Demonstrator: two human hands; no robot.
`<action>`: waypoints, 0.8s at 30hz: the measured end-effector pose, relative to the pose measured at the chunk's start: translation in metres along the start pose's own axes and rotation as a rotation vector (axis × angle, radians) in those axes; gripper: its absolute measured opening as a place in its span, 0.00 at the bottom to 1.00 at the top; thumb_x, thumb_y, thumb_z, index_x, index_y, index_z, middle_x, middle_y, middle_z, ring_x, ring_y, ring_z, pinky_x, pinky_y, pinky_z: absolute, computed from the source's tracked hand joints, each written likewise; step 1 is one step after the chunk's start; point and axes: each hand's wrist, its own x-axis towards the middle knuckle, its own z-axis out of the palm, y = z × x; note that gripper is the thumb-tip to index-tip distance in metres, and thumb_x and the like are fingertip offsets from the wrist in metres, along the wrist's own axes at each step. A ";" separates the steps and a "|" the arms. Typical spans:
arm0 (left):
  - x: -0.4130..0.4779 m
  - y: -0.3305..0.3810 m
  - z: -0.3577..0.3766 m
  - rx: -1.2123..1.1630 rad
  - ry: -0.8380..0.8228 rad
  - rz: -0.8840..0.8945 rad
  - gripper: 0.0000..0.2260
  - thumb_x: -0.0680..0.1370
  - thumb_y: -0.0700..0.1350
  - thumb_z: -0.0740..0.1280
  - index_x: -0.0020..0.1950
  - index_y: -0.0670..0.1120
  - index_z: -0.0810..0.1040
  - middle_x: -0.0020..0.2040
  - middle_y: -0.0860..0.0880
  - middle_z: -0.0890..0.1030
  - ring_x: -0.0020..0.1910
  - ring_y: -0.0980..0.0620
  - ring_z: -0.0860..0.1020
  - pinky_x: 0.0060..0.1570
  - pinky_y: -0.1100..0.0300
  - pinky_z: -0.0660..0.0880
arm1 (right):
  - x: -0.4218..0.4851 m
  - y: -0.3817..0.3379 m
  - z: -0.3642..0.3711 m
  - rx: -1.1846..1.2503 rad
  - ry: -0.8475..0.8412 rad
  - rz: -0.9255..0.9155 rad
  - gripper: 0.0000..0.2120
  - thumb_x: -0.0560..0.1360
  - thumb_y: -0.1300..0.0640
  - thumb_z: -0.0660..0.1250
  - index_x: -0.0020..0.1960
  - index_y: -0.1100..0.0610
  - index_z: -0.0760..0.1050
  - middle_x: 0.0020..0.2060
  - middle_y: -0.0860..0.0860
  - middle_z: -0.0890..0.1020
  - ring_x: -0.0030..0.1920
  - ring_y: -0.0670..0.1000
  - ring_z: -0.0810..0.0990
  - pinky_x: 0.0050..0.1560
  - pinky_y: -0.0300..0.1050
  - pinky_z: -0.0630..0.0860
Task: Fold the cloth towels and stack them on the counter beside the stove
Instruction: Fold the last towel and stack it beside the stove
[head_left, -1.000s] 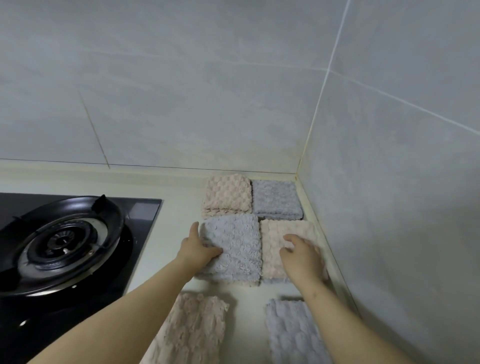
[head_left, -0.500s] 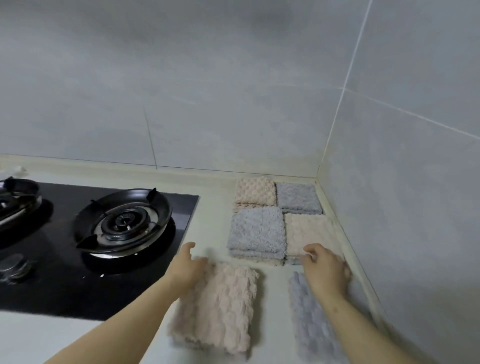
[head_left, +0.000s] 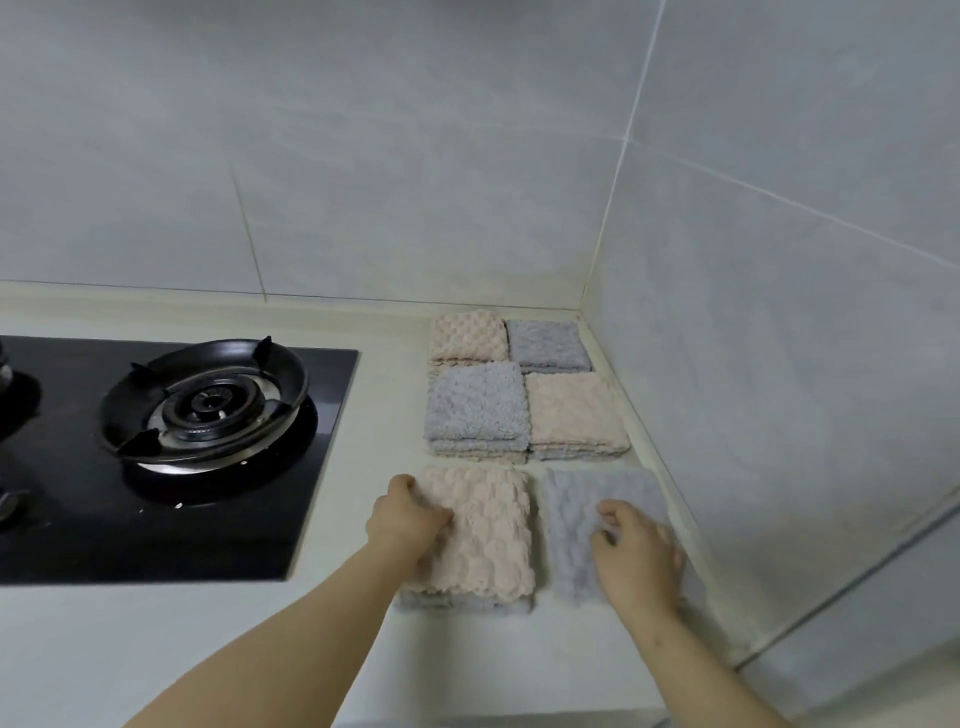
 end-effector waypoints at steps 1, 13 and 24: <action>0.001 0.004 0.006 0.014 -0.008 0.003 0.32 0.72 0.48 0.71 0.71 0.46 0.61 0.63 0.42 0.73 0.57 0.40 0.75 0.58 0.50 0.74 | -0.001 0.001 0.000 -0.017 -0.013 -0.015 0.17 0.75 0.57 0.62 0.63 0.49 0.74 0.62 0.47 0.77 0.65 0.53 0.69 0.66 0.48 0.62; -0.052 0.001 0.042 0.644 -0.018 0.564 0.31 0.75 0.68 0.45 0.76 0.60 0.47 0.78 0.54 0.43 0.77 0.49 0.42 0.73 0.47 0.46 | -0.015 0.019 -0.005 -0.326 -0.108 -0.235 0.21 0.76 0.44 0.52 0.68 0.41 0.68 0.75 0.51 0.61 0.75 0.55 0.53 0.69 0.59 0.49; -0.035 -0.001 0.072 0.839 0.009 0.533 0.41 0.61 0.68 0.29 0.75 0.62 0.42 0.78 0.54 0.40 0.75 0.49 0.35 0.71 0.42 0.36 | 0.005 0.015 0.015 -0.337 -0.297 -0.231 0.28 0.76 0.35 0.38 0.75 0.38 0.44 0.77 0.46 0.42 0.76 0.55 0.38 0.72 0.62 0.39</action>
